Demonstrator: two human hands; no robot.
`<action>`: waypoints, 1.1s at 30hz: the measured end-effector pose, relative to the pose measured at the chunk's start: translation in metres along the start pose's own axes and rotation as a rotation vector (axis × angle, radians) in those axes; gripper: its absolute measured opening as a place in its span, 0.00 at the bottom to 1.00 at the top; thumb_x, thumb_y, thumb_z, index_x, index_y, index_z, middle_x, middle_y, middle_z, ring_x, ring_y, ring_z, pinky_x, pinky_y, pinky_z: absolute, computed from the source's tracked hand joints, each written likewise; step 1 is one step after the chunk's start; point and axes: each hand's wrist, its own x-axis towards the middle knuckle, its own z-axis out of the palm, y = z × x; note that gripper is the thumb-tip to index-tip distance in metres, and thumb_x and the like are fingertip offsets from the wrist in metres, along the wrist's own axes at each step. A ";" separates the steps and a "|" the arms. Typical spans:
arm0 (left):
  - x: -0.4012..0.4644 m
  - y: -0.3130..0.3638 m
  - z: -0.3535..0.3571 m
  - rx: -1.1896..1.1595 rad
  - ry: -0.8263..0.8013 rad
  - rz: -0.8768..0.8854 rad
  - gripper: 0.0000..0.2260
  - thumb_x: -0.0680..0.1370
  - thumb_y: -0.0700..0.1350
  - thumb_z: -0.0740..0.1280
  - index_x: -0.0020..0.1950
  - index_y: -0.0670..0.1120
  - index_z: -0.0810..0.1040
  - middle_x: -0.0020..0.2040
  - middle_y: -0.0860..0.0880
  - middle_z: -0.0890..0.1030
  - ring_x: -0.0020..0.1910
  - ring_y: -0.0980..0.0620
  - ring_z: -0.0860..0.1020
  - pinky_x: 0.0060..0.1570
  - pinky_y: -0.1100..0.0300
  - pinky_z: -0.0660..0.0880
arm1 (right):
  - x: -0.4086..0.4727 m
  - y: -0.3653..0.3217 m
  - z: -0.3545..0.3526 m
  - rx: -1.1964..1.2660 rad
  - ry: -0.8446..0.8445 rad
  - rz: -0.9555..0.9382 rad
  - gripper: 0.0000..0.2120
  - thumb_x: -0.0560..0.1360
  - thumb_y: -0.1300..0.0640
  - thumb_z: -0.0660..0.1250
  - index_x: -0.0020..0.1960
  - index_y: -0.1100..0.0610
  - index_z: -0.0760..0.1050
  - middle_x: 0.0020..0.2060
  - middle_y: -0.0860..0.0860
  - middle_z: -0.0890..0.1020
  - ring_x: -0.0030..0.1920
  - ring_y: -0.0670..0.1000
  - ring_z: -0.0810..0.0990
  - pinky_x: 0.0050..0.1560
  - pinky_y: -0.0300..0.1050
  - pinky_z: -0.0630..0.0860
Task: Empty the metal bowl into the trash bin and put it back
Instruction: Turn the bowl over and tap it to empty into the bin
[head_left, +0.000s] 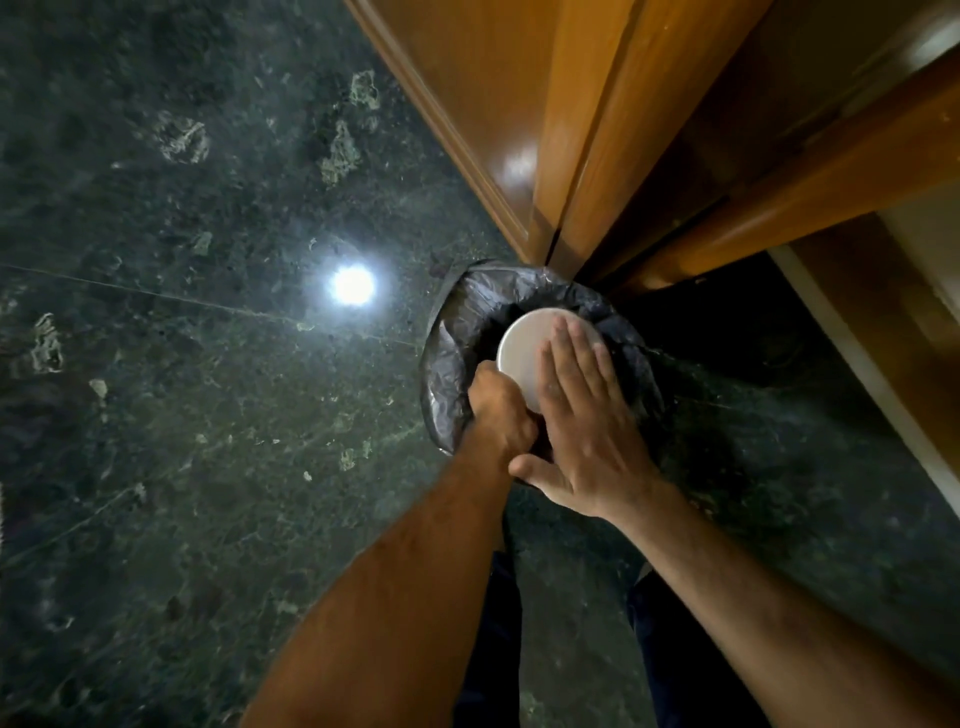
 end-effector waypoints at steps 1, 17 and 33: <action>0.002 0.000 0.000 0.004 0.006 0.009 0.18 0.81 0.48 0.56 0.57 0.37 0.78 0.51 0.37 0.83 0.49 0.38 0.82 0.47 0.46 0.83 | 0.002 0.002 -0.003 -0.024 -0.002 -0.017 0.54 0.73 0.25 0.36 0.78 0.69 0.53 0.79 0.66 0.50 0.80 0.64 0.47 0.79 0.64 0.45; 0.002 -0.008 0.006 0.008 0.029 0.037 0.14 0.80 0.47 0.57 0.50 0.39 0.78 0.46 0.39 0.81 0.46 0.39 0.81 0.47 0.47 0.82 | 0.000 0.016 0.003 -0.097 -0.067 0.011 0.52 0.76 0.26 0.36 0.78 0.69 0.50 0.79 0.67 0.46 0.80 0.64 0.43 0.79 0.64 0.45; -0.005 -0.008 -0.003 -0.032 -0.002 0.032 0.18 0.80 0.46 0.57 0.58 0.35 0.78 0.53 0.34 0.82 0.55 0.35 0.81 0.58 0.38 0.79 | -0.002 0.011 0.006 -0.046 -0.088 -0.057 0.54 0.74 0.24 0.35 0.78 0.69 0.52 0.79 0.66 0.49 0.80 0.64 0.44 0.79 0.60 0.41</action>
